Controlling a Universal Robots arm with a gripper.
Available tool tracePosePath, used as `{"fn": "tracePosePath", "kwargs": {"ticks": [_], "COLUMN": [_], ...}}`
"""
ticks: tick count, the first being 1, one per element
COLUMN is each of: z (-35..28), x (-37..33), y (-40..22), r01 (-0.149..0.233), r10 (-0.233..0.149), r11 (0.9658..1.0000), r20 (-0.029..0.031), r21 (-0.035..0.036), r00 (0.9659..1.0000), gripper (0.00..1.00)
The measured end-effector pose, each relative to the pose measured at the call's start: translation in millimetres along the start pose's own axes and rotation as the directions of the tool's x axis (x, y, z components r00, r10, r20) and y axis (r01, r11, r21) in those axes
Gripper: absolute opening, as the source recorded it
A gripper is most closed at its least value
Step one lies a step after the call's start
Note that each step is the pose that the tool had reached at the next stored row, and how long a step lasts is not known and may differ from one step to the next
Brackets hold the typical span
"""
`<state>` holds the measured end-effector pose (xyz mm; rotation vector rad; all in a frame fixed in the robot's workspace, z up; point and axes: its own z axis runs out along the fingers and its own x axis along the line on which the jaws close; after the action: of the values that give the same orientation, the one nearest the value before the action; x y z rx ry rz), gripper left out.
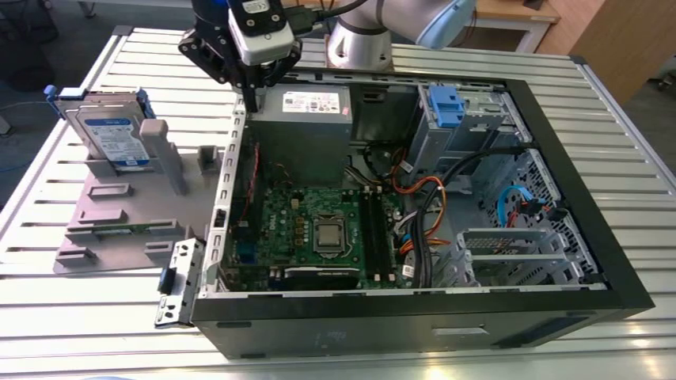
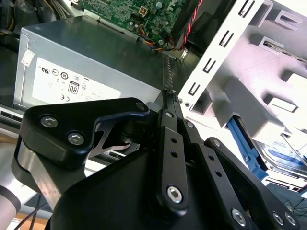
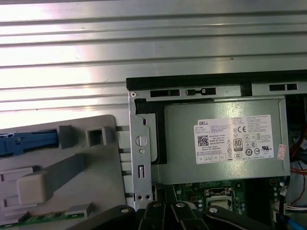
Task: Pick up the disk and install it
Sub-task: 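Reach for the disk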
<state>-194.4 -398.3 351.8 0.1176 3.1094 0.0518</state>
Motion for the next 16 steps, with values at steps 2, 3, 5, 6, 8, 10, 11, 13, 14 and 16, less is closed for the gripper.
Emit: {"fn": "tracePosePath", "kwargs": {"ticks": [2,3,5,6,8,10,11,13,14,16], "z": [0.1,0.2,0.2,0.3,0.4,0.5,0.6,0.7,0.8,1.0], "x": [0.8,1.2,2.0,2.4,3.2,3.9,4.3,5.0,5.3,6.1], "y": [-0.1,-0.1,-0.2,-0.2,-0.3,-0.3,-0.3,-0.4,-0.4,-0.5], "r01": [0.000,0.000,0.000,0.000,0.000,0.000,0.000,0.000,0.000,0.000], "r10": [0.000,0.000,0.000,0.000,0.000,0.000,0.000,0.000,0.000,0.000], "r11": [1.0000,1.0000,1.0000,1.0000,1.0000,1.0000,1.0000,1.0000,1.0000,1.0000], "r20": [0.0001,0.0001,0.0000,0.0000,0.0000,0.0000,0.0000,0.0000,0.0001,0.0000], "r21": [0.0000,0.0000,0.0000,0.0000,0.0000,0.0000,0.0000,0.0000,0.0000,0.0000], "r00": [1.0000,1.0000,1.0000,1.0000,1.0000,1.0000,1.0000,1.0000,1.0000,1.0000], "gripper": [0.11,0.11,0.11,0.11,0.11,0.11,0.11,0.11,0.11,0.11]}}
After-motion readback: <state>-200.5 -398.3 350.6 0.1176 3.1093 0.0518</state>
